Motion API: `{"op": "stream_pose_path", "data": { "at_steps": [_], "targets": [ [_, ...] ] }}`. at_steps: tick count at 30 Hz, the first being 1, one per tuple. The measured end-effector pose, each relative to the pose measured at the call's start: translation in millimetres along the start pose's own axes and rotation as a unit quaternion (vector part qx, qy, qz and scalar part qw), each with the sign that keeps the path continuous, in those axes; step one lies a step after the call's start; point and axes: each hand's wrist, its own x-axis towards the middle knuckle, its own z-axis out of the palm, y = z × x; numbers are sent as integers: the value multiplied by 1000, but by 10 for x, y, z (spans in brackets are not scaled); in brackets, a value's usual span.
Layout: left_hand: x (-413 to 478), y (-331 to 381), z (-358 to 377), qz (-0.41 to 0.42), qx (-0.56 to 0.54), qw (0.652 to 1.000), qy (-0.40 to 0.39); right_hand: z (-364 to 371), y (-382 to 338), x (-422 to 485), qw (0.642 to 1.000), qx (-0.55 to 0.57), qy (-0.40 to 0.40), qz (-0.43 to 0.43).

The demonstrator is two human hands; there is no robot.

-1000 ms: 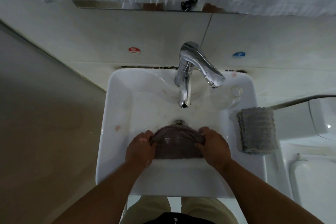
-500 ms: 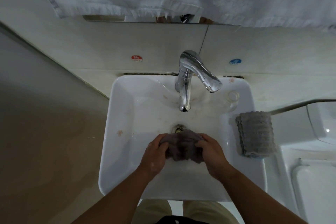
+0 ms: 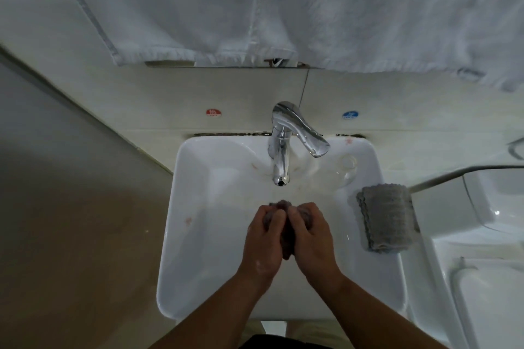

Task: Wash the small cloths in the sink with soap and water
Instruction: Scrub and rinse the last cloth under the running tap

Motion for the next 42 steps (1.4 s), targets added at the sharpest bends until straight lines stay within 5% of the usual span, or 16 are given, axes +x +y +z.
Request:
{"op": "stream_pose_path", "data": {
  "at_steps": [4, 11, 17, 22, 28, 34, 39, 42],
  "targets": [
    [-4, 71, 45, 16, 29, 999, 7, -11, -159, 21, 998, 29, 47, 26],
    [-117, 187, 53, -12, 5, 999, 50, 21, -444, -227, 995, -50, 12, -88],
    [-269, 341, 90, 35, 42, 998, 12, -5, -488, -167, 998, -16, 55, 23],
    [-268, 371, 47, 1, 18, 997, 77, 53, -579, -366, 994, -73, 16, -84],
    [-381, 409, 105, 49, 33, 998, 8, 17, -552, -185, 998, 3, 43, 49],
    [-344, 369, 31, 64, 41, 995, 58, 29, -640, -382, 994, -59, 29, -83],
    [-378, 405, 77, 66, 94, 993, 12, 9, -624, -228, 995, 46, 38, 75],
    [-297, 421, 14, 43, 92, 993, 52, 74, -624, -375, 1000, -7, 26, 14]
  ]
}}
